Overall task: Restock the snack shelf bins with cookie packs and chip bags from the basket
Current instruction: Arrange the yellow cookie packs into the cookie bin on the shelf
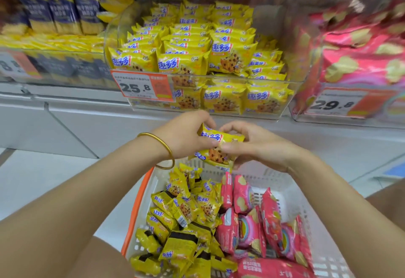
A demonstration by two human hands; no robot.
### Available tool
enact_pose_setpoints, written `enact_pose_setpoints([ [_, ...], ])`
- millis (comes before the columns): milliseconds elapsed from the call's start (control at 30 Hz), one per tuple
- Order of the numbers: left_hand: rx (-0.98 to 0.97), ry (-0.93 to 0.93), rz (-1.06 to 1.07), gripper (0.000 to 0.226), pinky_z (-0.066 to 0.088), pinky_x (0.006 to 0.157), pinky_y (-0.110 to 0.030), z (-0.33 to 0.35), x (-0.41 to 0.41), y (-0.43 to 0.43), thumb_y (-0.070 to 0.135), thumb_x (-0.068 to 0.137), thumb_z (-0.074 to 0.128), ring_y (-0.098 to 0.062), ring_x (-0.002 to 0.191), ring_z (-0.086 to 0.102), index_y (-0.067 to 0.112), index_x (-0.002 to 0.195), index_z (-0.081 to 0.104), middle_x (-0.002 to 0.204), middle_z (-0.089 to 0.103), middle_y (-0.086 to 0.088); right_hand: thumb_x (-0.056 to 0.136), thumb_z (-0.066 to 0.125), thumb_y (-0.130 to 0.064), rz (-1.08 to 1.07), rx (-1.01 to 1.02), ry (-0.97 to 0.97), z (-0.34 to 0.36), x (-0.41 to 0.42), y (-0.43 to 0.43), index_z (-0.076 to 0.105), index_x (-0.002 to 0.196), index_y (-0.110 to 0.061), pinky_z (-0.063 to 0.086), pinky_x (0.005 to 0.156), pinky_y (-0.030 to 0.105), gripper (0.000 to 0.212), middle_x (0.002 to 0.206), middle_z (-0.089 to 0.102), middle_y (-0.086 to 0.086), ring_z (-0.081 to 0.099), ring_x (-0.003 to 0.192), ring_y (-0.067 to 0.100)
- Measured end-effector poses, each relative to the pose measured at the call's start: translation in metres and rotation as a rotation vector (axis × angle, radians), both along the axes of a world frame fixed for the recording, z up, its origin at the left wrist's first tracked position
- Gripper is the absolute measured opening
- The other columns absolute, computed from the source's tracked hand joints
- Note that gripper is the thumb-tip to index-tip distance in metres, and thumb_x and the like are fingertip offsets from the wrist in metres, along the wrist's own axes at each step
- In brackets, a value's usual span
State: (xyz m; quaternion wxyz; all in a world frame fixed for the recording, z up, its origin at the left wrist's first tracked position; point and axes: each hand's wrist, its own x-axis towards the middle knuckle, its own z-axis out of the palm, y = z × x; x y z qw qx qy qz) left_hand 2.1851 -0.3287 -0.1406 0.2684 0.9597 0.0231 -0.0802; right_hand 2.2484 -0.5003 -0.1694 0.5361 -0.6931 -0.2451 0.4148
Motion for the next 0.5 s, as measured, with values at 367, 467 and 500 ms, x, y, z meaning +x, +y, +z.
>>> enact_pose_setpoints([
  [367,-0.144,-0.748,0.242,0.035,0.05,0.086,-0.037,0.055,0.022,0.003,0.026,0.085,0.063,-0.014,0.1,0.052,0.015,0.117,0.055,0.107,0.048,0.005,0.077,0.074,-0.031,-0.48,-0.097,-1.127,0.108,0.052,0.01,0.058,0.111,-0.023,0.04,0.083,0.026,0.039,0.11,0.059,-0.008,0.054,0.103,0.012],
  [467,0.066,-0.681,0.207,0.03,0.036,0.099,-0.03,0.045,0.029,0.008,0.021,0.087,0.062,-0.022,0.113,0.047,0.017,0.116,0.057,0.111,0.048,0.003,0.079,0.073,-0.028,-0.416,-0.253,-1.175,0.098,0.066,0.026,0.057,0.116,-0.024,0.039,0.088,0.027,0.04,0.119,0.055,-0.002,0.052,0.111,0.017],
  [500,0.131,-0.67,0.192,0.031,0.028,0.097,-0.023,0.042,0.031,0.009,0.021,0.086,0.062,-0.024,0.116,0.044,0.018,0.117,0.057,0.115,0.05,0.001,0.08,0.072,-0.026,-0.411,-0.265,-1.189,0.094,0.067,0.03,0.056,0.117,-0.023,0.039,0.086,0.028,0.04,0.116,0.051,-0.001,0.052,0.107,0.018],
])
